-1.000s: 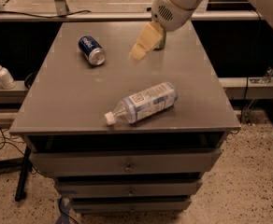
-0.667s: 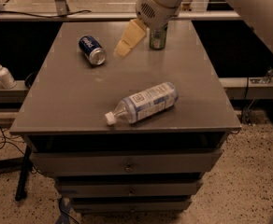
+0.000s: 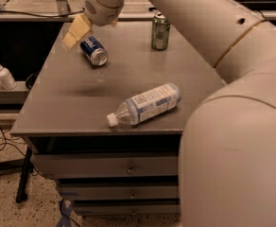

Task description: Place pepsi can upright

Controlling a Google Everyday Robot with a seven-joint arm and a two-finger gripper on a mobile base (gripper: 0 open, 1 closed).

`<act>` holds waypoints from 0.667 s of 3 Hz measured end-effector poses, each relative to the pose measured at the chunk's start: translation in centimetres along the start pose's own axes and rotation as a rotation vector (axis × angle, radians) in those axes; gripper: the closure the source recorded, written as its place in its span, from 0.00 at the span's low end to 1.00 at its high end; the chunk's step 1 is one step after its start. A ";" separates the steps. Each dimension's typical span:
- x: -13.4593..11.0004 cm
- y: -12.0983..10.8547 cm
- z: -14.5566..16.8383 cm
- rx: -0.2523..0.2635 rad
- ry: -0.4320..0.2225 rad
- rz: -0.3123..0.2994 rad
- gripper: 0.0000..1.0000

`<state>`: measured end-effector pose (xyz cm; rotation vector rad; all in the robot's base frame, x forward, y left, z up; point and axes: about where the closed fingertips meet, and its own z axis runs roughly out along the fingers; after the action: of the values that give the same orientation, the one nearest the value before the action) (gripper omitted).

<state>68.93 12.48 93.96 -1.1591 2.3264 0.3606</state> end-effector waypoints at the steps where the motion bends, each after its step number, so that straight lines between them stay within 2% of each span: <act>1: -3.6 1.3 4.2 0.002 -0.013 0.061 0.00; 2: -5.2 0.5 7.4 0.061 0.008 0.109 0.00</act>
Offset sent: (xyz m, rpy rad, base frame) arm 0.0799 0.0884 -0.0460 -0.0481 -0.0112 -0.2294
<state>73.52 19.55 90.70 -1.0089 2.3962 0.3215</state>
